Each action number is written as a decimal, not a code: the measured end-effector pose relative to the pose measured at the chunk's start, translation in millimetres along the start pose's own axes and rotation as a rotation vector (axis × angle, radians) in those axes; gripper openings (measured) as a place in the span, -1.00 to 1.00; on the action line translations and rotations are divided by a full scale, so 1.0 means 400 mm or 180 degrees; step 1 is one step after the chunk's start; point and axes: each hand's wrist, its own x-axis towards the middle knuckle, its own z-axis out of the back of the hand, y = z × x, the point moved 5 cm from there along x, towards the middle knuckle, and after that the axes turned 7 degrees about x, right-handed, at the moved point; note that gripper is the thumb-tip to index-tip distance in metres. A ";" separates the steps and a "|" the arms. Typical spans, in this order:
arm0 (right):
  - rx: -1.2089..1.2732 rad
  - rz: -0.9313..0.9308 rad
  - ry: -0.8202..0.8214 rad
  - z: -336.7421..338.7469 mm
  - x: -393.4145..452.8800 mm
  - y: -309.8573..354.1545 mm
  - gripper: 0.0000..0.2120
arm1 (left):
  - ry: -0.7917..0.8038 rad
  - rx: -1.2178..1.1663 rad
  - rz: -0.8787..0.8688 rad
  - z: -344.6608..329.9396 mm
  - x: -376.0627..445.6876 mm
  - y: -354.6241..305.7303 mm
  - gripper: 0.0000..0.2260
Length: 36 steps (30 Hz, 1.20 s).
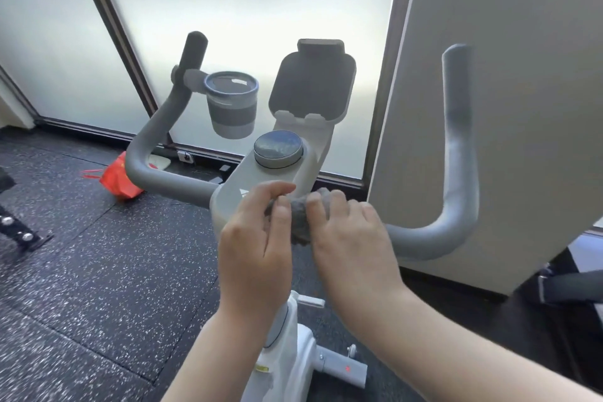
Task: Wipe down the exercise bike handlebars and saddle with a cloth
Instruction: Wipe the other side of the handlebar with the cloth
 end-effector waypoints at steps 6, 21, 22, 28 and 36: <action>0.0385 0.0104 0.0557 -0.012 -0.001 -0.033 -0.61 | 0.0021 0.0559 -0.0104 -0.040 -0.003 -0.023 -0.72; 0.0940 0.0348 -0.0271 0.073 -0.116 -0.243 -0.53 | 0.0184 0.0145 -0.0148 -0.129 -0.012 -0.086 -0.73; 0.1121 0.0337 -0.0328 0.080 -0.113 -0.278 -0.59 | 0.0303 0.0031 -0.0127 -0.146 -0.012 -0.096 -0.74; 0.1457 0.0711 -0.0549 0.079 -0.121 -0.282 -0.58 | 0.0893 0.0136 -0.0114 -0.232 -0.016 -0.161 -0.76; 0.1578 0.0637 -0.0672 0.146 -0.076 -0.370 -0.66 | 0.1042 0.0606 0.0062 -0.272 0.004 -0.174 -0.81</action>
